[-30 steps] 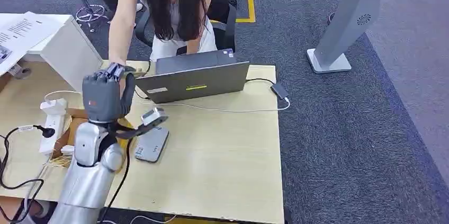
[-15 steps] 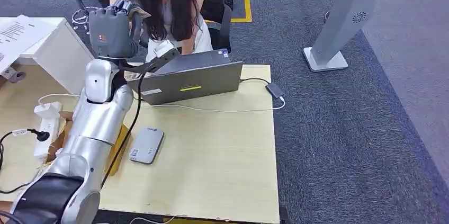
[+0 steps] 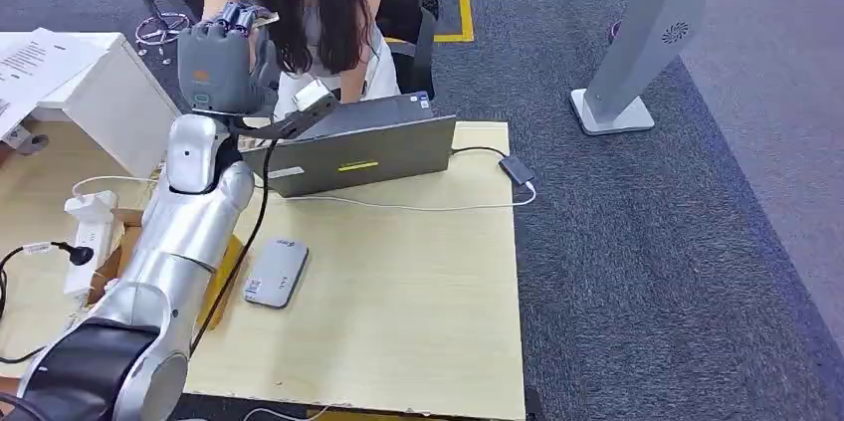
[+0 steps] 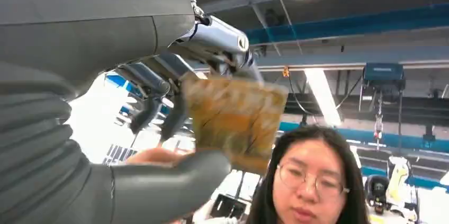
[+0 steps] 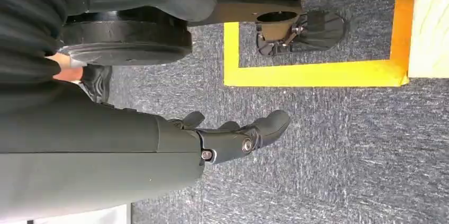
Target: Pass the card to the sensor for recognition and then transmit it.
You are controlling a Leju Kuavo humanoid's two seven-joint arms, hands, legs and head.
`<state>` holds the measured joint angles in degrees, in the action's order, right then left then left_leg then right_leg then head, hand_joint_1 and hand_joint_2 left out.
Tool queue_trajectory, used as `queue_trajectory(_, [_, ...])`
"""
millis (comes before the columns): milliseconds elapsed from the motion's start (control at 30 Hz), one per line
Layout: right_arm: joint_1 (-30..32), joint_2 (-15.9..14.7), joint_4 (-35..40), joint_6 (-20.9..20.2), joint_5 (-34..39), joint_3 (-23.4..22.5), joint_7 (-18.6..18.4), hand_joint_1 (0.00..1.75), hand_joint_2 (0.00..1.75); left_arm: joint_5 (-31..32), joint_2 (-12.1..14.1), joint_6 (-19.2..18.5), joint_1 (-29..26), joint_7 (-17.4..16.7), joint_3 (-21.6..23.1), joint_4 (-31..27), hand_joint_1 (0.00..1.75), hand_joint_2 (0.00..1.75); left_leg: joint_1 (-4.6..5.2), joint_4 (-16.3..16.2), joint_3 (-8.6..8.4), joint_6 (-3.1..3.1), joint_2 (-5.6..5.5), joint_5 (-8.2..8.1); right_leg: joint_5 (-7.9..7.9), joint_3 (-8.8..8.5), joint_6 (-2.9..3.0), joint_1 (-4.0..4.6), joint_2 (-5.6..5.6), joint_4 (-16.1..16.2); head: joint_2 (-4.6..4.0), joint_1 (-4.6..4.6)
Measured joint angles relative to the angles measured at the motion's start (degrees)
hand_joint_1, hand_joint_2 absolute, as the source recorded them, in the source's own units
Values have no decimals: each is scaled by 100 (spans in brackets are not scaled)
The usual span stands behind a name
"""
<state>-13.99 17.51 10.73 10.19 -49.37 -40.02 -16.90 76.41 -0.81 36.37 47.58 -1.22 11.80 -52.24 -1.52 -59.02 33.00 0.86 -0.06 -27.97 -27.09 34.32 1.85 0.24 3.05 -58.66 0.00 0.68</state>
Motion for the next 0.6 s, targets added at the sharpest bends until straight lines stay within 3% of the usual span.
queue_trajectory(400, [0, 0, 0, -4, 15, 0, 9, 0, 175, -83, 2, 94, 0, 93, 0, 199, 0, 175, -2, 0, 1, 0, 0, 0, 0, 0, 0, 1, 0, 0, 0, -2])
queue_trajectory(500, [0, 0, 0, 0, 50, -2, 28, 0, 175, -364, 11, 198, -39, 394, 0, 214, 0, 175, -1, 1, 3, 0, 0, 0, 0, 0, 0, 1, 0, 0, 0, -2])
queue_trajectory(600, [0, 0, 0, 2, 116, -7, 83, 0, 175, -978, 70, 295, -366, 1048, 0, -42, 0, 175, -1, 3, 3, 0, 2, 0, 0, -1, 1, 1, 1, -1, 0, 0])
